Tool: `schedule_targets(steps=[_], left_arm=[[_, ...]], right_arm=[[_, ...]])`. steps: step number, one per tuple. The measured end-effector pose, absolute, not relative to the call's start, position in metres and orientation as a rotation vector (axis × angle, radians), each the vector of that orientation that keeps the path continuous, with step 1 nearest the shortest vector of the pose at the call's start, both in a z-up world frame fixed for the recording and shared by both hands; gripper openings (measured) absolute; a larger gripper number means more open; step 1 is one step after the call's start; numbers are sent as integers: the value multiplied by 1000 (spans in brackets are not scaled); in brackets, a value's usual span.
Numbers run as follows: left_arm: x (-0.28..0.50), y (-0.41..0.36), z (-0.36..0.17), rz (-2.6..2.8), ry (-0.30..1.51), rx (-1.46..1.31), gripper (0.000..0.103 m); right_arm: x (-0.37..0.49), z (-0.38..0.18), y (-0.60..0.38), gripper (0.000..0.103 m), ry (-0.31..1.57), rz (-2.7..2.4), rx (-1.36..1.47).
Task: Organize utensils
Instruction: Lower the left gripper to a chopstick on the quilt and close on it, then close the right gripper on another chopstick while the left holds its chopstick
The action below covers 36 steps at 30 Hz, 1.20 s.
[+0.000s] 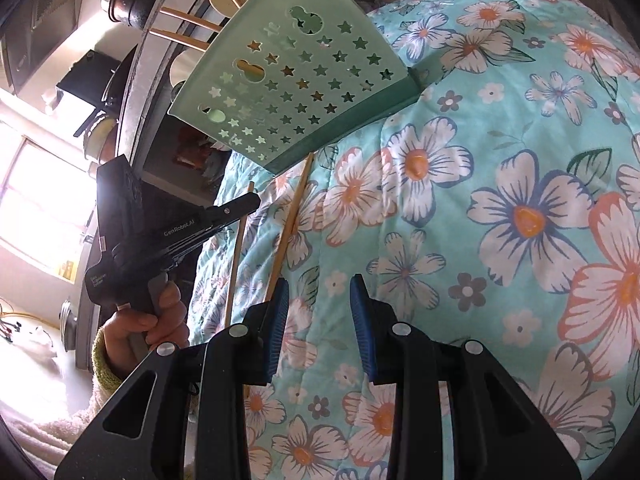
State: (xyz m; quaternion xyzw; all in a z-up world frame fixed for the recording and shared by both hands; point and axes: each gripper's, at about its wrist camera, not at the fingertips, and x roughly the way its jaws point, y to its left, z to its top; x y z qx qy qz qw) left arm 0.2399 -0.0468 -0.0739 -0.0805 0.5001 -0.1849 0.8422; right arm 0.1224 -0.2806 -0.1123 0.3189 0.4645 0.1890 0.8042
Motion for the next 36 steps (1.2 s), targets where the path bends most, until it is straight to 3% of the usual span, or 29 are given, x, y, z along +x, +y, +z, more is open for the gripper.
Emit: schedule_targets(steps=[24,27,30,36], left_arm=[[198,-26,-57,-348,895,-89,6],[197,-26,-58,-351,892,-90,6],[197,-26,-57,-354,891,-95,6],[195,-27,-55,-357,885,-95,6]], right_arm=[[227,-119,-208,35,1086,298,536],[232,-119,-199,29,1077,276,494],[234,-121,-192,15,1070,244,450],[225,-120,-203,12,1058,252,496]])
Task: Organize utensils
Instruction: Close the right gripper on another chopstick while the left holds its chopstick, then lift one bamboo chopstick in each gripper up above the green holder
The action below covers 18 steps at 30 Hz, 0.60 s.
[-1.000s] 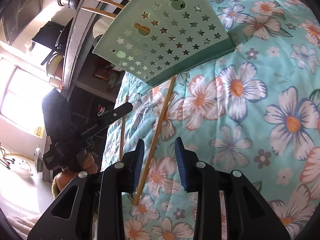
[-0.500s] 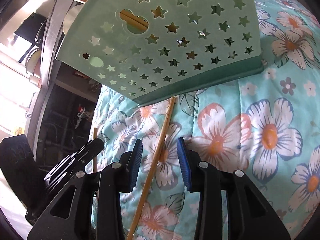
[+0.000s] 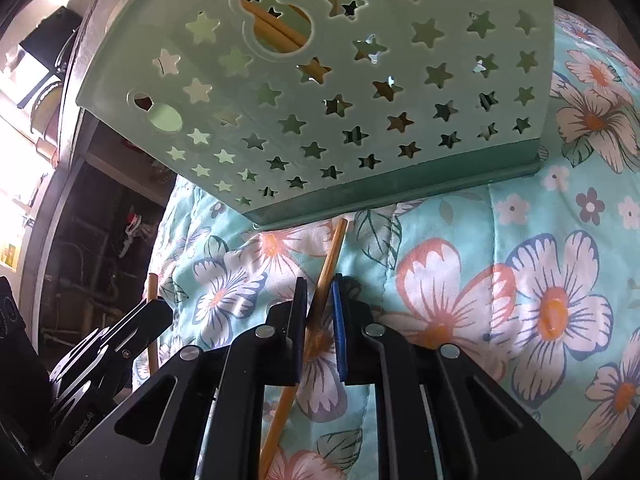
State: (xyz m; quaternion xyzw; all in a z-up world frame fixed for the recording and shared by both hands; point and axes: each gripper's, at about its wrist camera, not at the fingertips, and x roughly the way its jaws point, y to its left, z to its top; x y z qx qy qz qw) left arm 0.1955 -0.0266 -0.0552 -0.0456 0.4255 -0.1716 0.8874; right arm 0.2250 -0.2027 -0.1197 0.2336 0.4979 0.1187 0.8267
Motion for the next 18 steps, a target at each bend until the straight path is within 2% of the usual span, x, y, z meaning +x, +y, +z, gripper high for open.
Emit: schedule_targets(steps=[5,18], left_arm=[[191,-31,-51,-361,872,-77,6],[179,-47,-34,-371,819,-21,6]], right_arm=[[210,-110,-225,7,1039,274,546],[167,-52,-281,7,892,290,604]])
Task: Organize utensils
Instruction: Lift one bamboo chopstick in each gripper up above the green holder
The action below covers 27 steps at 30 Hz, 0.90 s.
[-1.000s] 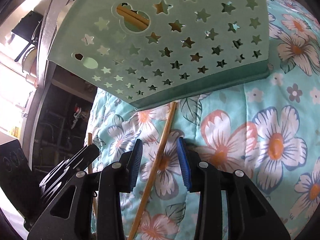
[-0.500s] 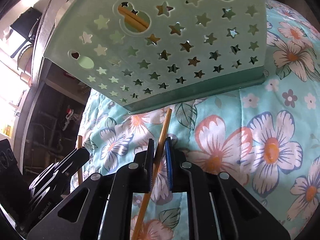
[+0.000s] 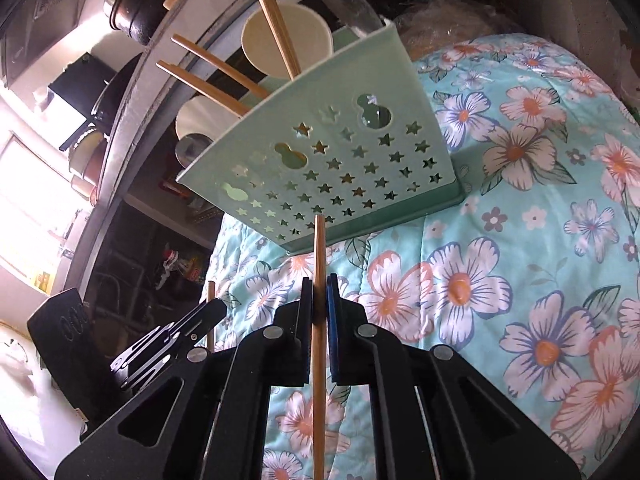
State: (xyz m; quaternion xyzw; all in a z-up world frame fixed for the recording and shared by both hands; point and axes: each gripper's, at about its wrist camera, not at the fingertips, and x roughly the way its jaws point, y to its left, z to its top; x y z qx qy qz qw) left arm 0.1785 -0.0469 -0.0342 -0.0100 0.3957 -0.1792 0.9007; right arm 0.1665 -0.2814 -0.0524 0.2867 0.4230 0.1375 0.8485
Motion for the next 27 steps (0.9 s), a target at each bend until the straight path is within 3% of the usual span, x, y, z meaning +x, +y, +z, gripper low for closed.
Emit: schedule_targets(steps=[27], left_arm=[[156,-52,0,-366,722,28,6]], right_arm=[[126,18,-292,7,681,341,593]])
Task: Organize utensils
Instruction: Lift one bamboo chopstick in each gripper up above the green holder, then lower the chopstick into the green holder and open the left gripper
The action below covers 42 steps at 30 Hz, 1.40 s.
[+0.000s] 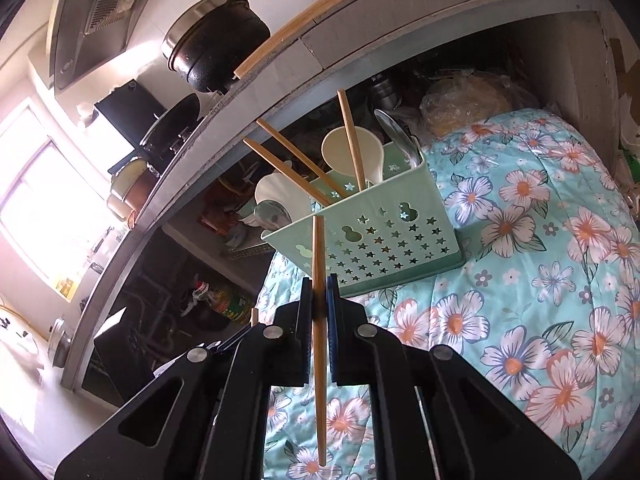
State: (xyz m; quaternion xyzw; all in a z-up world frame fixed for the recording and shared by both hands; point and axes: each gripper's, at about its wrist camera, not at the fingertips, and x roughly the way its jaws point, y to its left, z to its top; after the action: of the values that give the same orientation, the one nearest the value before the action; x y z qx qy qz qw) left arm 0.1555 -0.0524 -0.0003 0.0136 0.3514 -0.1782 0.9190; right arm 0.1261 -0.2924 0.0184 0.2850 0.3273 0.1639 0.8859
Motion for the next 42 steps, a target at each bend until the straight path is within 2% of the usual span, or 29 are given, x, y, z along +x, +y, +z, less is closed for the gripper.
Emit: schedule_targets(steps=[4,11,21,26,31,42], left_arm=[[155,-46,20,-396,684,-7,6],[164,-32,86,-483,559,-93,6],[188,-36,184,-575,301,-225,6],[209,-50,212,-563,174,-263,6],[236,-73,212,-534,118,-269,6],[287,-98,147,-501,228,-270,6]], right_arm=[[115,32,-297,7,631,334,579],[100,44,-312,7,568,320,586],[101,26,-336,7,563,322,657],[108,17,-347,7,569,327,683],[119,6,-358,7,581,325,711],[136,-8,-365,7,616,331,727]])
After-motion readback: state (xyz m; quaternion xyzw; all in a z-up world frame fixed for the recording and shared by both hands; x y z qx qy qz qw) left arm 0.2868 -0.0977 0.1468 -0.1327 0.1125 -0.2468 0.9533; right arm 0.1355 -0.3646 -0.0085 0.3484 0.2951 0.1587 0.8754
